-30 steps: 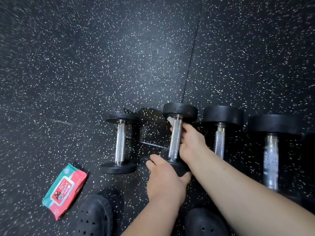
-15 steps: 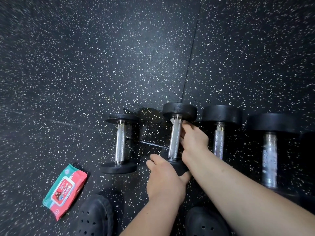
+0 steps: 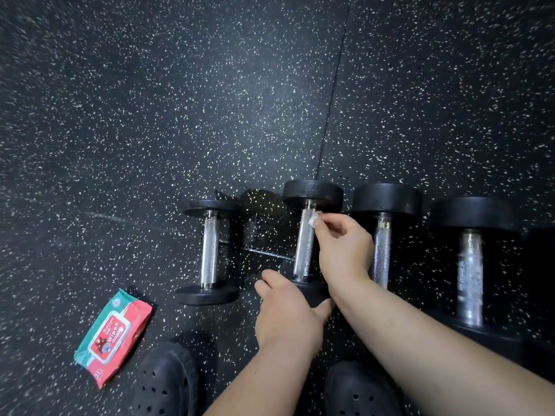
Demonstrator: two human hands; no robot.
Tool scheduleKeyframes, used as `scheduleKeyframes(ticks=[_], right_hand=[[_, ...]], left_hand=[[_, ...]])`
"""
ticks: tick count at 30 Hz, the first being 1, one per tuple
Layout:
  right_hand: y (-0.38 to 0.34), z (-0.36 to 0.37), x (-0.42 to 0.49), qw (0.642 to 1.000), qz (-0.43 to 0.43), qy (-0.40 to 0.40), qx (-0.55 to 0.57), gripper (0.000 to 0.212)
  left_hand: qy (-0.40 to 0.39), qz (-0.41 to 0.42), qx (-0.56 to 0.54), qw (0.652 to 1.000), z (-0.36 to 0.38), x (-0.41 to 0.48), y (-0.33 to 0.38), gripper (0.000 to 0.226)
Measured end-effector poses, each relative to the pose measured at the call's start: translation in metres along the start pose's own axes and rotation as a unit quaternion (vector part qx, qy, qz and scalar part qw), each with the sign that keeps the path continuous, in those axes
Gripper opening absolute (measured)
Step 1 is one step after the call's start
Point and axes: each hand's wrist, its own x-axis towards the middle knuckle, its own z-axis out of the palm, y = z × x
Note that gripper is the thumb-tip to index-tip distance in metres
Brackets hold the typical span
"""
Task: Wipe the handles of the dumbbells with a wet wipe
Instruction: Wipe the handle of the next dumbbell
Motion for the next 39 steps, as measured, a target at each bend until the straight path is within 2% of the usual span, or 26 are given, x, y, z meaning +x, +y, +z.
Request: scheduleKeyframes(ticks=[3, 6, 11, 14, 17, 24, 26, 29, 31, 34, 39], right_hand=[[0.002, -0.006, -0.008, 0.997, -0.04, 0.001, -0.061, 0.005], [-0.001, -0.004, -0.007, 0.997, -0.05, -0.003, -0.061, 0.003], [0.0, -0.002, 0.002, 0.992, -0.07, -0.003, -0.106, 0.018], [0.005, 0.0, -0.004, 0.992, -0.091, -0.021, -0.088, 0.021], [0.005, -0.002, -0.005, 0.995, -0.065, -0.044, -0.061, 0.017], [0.0, 0.003, -0.001, 1.0, -0.015, -0.017, 0.0, 0.013], [-0.001, 0.003, -0.004, 0.999, -0.019, -0.012, -0.027, 0.015], [0.0, 0.003, -0.013, 0.994, -0.069, -0.02, -0.085, 0.022], [0.001, 0.003, -0.013, 0.992, -0.083, -0.011, -0.092, 0.021], [-0.002, 0.003, -0.002, 0.997, -0.041, 0.01, -0.061, 0.013], [-0.003, 0.009, 0.007, 0.998, 0.003, 0.011, 0.067, 0.006]], left_hand=[[0.005, -0.001, -0.003, 1.0, 0.001, 0.001, 0.001, 0.094], [0.003, 0.001, -0.004, 1.0, 0.001, 0.0, 0.0, 0.093], [-0.001, 0.0, -0.004, 1.0, 0.001, 0.001, 0.0, 0.095], [-0.001, 0.002, -0.006, 1.0, 0.001, 0.001, 0.0, 0.092], [0.0, 0.004, -0.007, 1.0, 0.0, 0.0, 0.0, 0.092], [0.0, 0.004, -0.004, 1.0, 0.0, 0.0, 0.0, 0.092], [0.001, 0.004, -0.006, 1.0, 0.0, 0.0, 0.0, 0.088], [0.009, 0.006, -0.002, 1.0, 0.0, 0.0, 0.0, 0.079], [0.009, 0.006, -0.001, 1.0, 0.0, 0.0, 0.0, 0.082], [0.003, 0.003, -0.005, 1.0, 0.0, -0.001, 0.0, 0.088], [0.003, 0.0, -0.004, 1.0, 0.0, -0.001, 0.0, 0.093]])
